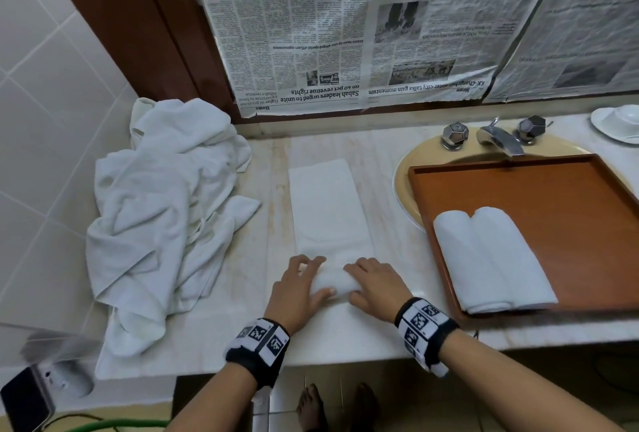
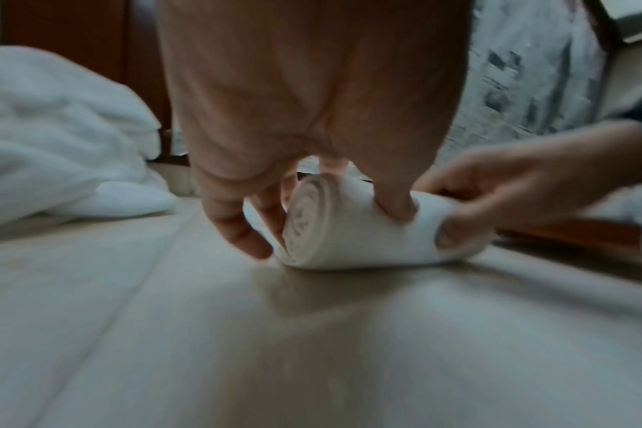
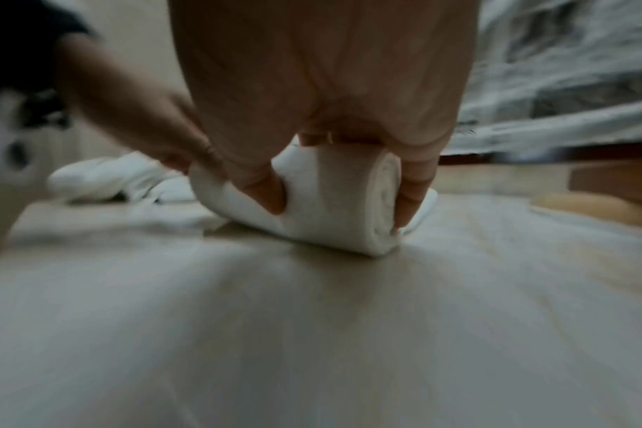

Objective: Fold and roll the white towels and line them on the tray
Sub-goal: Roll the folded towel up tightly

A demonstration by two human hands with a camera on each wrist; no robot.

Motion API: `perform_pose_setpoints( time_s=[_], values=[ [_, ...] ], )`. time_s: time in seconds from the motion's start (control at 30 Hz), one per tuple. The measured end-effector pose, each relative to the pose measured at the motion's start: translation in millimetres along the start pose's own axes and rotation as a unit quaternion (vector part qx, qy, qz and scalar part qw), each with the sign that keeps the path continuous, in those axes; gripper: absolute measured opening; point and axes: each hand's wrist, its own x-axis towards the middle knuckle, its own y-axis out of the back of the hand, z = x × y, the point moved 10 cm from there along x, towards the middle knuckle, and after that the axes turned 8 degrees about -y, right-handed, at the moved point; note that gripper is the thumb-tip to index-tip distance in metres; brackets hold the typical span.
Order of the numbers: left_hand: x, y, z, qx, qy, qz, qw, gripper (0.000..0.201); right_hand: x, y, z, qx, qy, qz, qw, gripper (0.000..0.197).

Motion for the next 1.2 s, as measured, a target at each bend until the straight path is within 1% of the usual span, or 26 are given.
perform_pose_setpoints(
  time_s=[0.03,0.1,0.13,0.2,0.23,0.27,0.3,0.33,0.37,0.43,0.47,0.53,0.57,0.6,0.67,0.73,0.8,0.83,0.9,0.93,0.97,1.03,1.07,1.1,1.17,1.2],
  values=[
    [-2,4,7,0.038,-0.021,0.022,0.999,0.063,5,1,1,0.023,-0.011,-0.02,0.999,0.049],
    [-5,2,17,0.085,-0.054,0.028,0.995,0.066,12,1,2,0.062,-0.034,-0.081,0.994,0.044],
    [-6,-2,17,0.087,-0.054,0.02,0.995,0.07,13,0,2,0.083,-0.041,-0.11,0.99,0.042],
    [-8,-9,9,0.067,-0.032,-0.008,0.997,0.075,12,-4,4,0.132,-0.05,-0.161,0.977,0.039],
    [-7,-13,4,0.052,-0.019,-0.026,0.998,0.075,9,-7,7,0.154,-0.062,-0.174,0.971,0.039],
    [-6,-16,0,0.035,-0.009,-0.044,0.998,0.072,6,-8,10,0.165,-0.072,-0.169,0.969,0.04],
    [-5,-18,-1,0.02,-0.002,-0.059,0.998,0.066,2,-4,9,0.147,-0.069,-0.128,0.978,0.043],
    [-3,-18,-3,0.015,0.004,-0.074,0.997,0.061,-3,6,7,0.09,-0.056,-0.04,0.994,0.046],
    [-1,-18,-4,0.015,0.01,-0.087,0.996,0.058,-11,10,0,0.017,-0.043,0.028,0.999,0.046],
    [2,-19,-6,0.003,0.02,-0.106,0.994,0.056,-29,3,-16,-0.068,-0.024,0.089,0.993,0.046],
    [3,-19,-6,-0.004,0.022,-0.107,0.994,0.057,-33,-1,-21,-0.077,-0.021,0.097,0.992,0.053],
    [1,-18,-6,0.0,0.021,-0.097,0.995,0.06,-32,-9,-19,-0.074,-0.02,0.091,0.993,0.065],
    [-1,-16,-5,0.009,0.017,-0.082,0.996,0.062,-27,-11,-15,-0.071,-0.017,0.084,0.994,0.066],
    [-4,-14,-4,0.022,0.01,-0.062,0.998,0.065,-21,-9,-12,-0.068,-0.017,0.074,0.995,0.064],
    [-12,-9,1,0.061,-0.029,-0.026,0.997,0.072,-11,-8,-7,-0.036,-0.013,0.024,0.999,0.055],
    [-20,-7,4,0.081,-0.071,0.007,0.994,0.074,-3,-4,-3,-0.006,-0.006,-0.006,1.0,0.054],
    [-23,-5,-1,0.073,-0.079,0.023,0.994,0.075,1,-5,2,0.031,-0.015,-0.054,0.998,0.055],
    [-23,-5,-4,0.069,-0.072,0.015,0.995,0.076,2,-5,4,0.039,-0.023,-0.079,0.996,0.055],
    [-21,-7,-8,0.051,-0.053,-0.034,0.997,0.081,1,-8,5,0.04,-0.031,-0.126,0.991,0.056],
    [-19,-8,-11,0.035,-0.043,-0.063,0.996,0.083,-1,-8,4,0.032,-0.026,-0.126,0.991,0.056],
    [-16,-9,-12,0.017,-0.034,-0.092,0.995,0.084,-4,-4,1,0.017,-0.016,-0.099,0.995,0.057],
    [-10,-9,-13,-0.015,-0.021,-0.131,0.991,0.079,-10,3,-5,-0.013,0.014,-0.015,1.0,0.057],
    [-8,-9,-12,-0.025,-0.019,-0.142,0.989,0.074,-13,2,-8,-0.013,0.025,0.004,1.0,0.058],
    [-6,-9,-12,-0.029,-0.017,-0.148,0.988,0.071,-13,0,-9,-0.004,0.032,0.004,0.999,0.061],
    [-5,-8,-12,-0.03,-0.011,-0.138,0.99,0.067,-7,-9,-3,0.034,0.02,-0.04,0.998,0.073],
    [-5,-6,-12,-0.032,-0.01,-0.114,0.993,0.067,-3,-10,0,0.053,0.01,-0.065,0.996,0.078]
  ],
)
